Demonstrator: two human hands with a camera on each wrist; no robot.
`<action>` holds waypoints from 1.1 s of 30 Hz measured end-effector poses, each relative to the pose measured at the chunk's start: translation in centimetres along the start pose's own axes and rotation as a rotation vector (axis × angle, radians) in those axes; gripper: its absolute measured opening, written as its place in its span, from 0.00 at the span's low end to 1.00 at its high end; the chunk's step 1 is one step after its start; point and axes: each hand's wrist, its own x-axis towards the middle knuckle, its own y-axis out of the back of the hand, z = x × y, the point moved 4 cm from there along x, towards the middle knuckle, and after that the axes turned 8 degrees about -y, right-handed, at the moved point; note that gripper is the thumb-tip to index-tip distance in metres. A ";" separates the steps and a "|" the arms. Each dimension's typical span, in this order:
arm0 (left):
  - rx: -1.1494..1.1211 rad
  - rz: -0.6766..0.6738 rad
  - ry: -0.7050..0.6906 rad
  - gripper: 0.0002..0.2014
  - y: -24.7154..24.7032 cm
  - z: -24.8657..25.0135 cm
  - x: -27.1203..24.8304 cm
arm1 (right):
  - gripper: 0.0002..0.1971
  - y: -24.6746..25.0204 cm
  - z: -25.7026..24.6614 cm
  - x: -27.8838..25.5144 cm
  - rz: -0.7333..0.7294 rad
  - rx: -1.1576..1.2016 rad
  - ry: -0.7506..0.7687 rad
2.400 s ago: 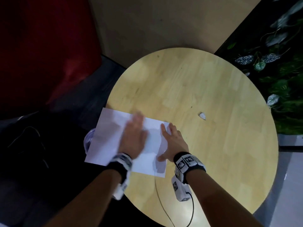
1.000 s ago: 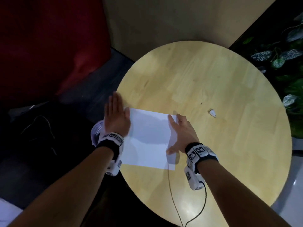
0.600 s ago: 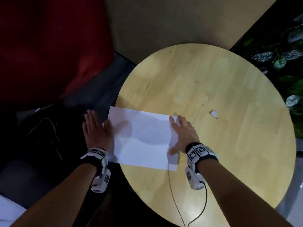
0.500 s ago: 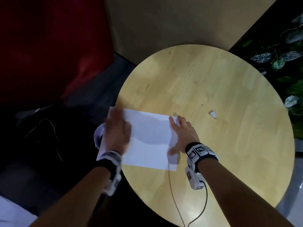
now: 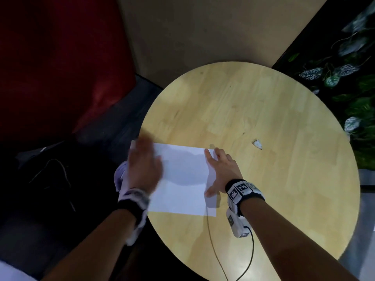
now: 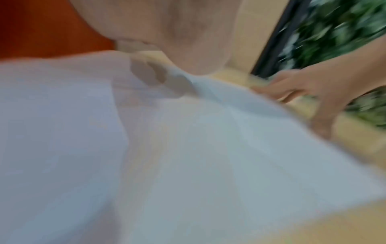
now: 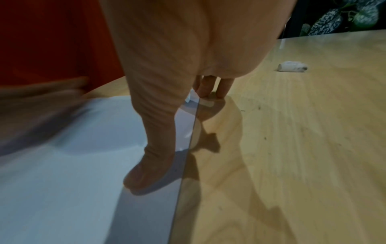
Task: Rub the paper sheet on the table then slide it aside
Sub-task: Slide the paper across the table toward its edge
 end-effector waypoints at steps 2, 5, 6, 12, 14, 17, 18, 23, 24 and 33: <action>-0.144 -0.144 -0.282 0.30 -3.1 7.1 1.9 | 0.74 0.0 0.0 -0.1 -0.001 0.028 -0.022; -0.039 -0.276 -0.422 0.31 -6.0 9.1 0.8 | 0.78 0.0 0.0 -0.6 0.021 0.136 -0.052; -0.009 -0.234 -0.362 0.30 -5.7 6.9 0.9 | 0.78 0.0 0.1 -0.6 0.022 0.156 -0.050; 0.050 -0.016 0.035 0.31 -1.6 -1.6 2.0 | 0.75 -0.1 0.5 -0.8 0.008 0.168 0.002; -0.128 -0.144 -0.158 0.29 -3.0 4.8 1.1 | 0.73 -0.4 0.9 -1.0 -0.006 0.148 0.009; -0.042 -0.343 -0.582 0.29 -5.6 12.5 -3.0 | 0.77 -0.9 1.5 -1.2 -0.059 0.212 0.025; 0.008 -0.311 -0.608 0.29 -6.1 12.2 -3.5 | 0.80 -1.0 1.7 -1.3 -0.066 0.227 0.032; 0.021 -0.084 -0.082 0.30 -3.8 2.6 -0.8 | 0.83 -1.3 1.8 -1.1 -0.014 0.230 0.016; -0.024 -0.083 -0.051 0.30 -3.5 3.5 -0.6 | 0.83 -1.3 1.7 -1.1 -0.008 0.227 0.015; 0.132 -0.123 -0.243 0.29 -3.4 0.9 -1.8 | 0.79 -1.0 0.7 -1.0 0.041 0.093 0.025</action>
